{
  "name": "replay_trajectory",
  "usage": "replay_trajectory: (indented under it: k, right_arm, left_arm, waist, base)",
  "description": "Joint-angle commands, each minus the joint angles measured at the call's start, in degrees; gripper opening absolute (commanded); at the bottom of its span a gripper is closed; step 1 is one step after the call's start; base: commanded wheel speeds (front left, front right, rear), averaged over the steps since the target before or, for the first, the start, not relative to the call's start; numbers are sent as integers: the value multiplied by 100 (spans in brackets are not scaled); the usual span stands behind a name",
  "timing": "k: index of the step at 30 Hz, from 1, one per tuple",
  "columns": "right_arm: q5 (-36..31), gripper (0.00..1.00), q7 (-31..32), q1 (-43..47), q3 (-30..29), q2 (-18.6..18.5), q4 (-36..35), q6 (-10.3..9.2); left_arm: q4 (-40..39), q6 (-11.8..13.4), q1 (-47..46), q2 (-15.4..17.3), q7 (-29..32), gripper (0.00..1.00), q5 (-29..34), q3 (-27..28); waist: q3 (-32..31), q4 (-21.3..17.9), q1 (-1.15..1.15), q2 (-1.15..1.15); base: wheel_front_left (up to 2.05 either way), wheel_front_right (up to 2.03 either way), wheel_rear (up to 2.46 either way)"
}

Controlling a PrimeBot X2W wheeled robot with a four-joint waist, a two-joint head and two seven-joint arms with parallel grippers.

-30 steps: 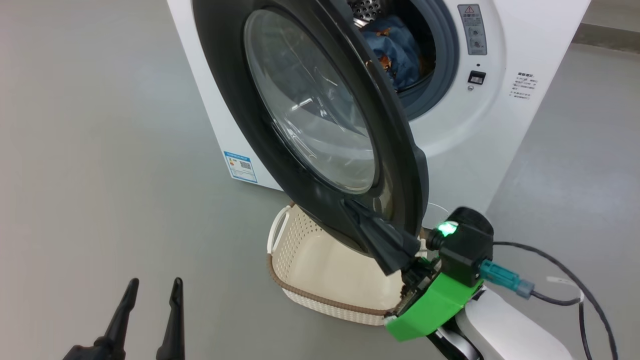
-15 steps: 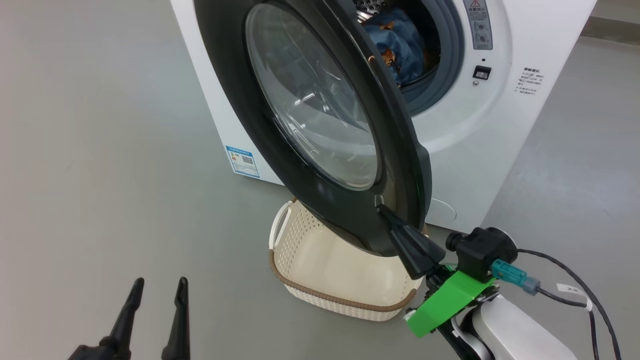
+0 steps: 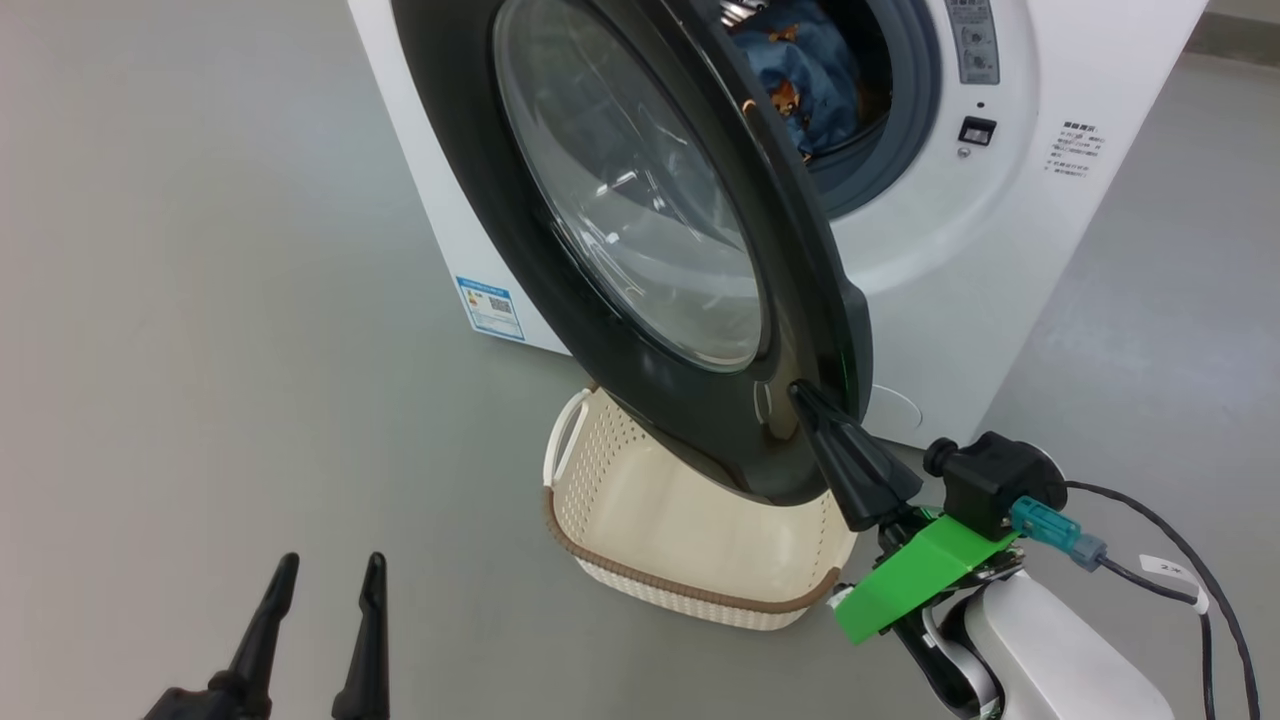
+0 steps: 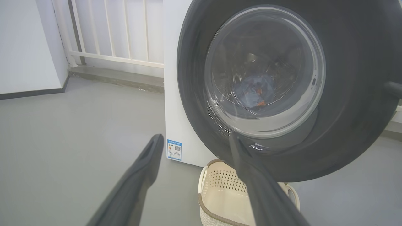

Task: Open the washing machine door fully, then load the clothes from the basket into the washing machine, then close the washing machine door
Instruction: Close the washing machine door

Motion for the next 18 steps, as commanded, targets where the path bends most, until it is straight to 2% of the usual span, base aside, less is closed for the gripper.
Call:
replay_trajectory:
  k: [1, 18]
  right_arm:
    - [-52, 0, -28, -109, 12, 50, -101, 25]
    - [-191, 0, -28, -467, -534, -112, -112, 25]
  left_arm:
    - [-189, 3, -244, 62, -37, 100, 13, 181]
    - [-336, 3, -496, -43, -37, 100, 23, 150]
  waist:
    - [61, 12, 0, 0]
    - [521, 3, 0, 0]
  base:
    - [0, 0, 0]
    - [0, 0, 0]
